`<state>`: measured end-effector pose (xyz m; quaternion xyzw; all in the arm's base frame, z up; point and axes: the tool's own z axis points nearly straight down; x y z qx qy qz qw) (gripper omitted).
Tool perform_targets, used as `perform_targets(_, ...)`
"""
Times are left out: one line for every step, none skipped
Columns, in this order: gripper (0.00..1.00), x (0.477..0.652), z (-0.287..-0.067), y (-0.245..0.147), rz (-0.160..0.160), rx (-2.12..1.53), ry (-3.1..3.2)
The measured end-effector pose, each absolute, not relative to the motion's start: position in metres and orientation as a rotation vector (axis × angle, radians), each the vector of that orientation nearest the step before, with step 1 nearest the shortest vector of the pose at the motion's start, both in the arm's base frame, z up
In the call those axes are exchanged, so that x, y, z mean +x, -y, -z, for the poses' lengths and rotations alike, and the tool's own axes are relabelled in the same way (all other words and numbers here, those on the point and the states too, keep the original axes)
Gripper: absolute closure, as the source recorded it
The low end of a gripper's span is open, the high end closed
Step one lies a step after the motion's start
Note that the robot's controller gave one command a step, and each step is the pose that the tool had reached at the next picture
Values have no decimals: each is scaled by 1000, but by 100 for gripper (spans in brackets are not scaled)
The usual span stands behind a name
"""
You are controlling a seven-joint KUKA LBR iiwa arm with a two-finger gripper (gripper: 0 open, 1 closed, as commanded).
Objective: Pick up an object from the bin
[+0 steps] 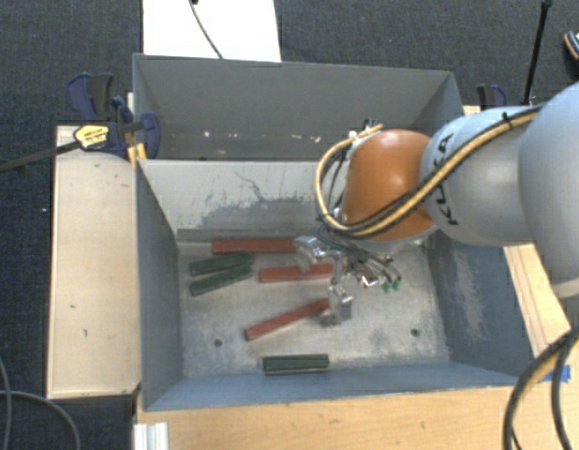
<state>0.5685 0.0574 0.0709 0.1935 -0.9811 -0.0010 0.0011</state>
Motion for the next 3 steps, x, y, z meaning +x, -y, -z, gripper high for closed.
perform_targets(100, 570, -74, -56, 2, 606, 3086)
perform_targets(100, 593, -190, -59, -1, 588, 3098)
perform_targets(100, 573, -344, -77, -2, 990, 2993)
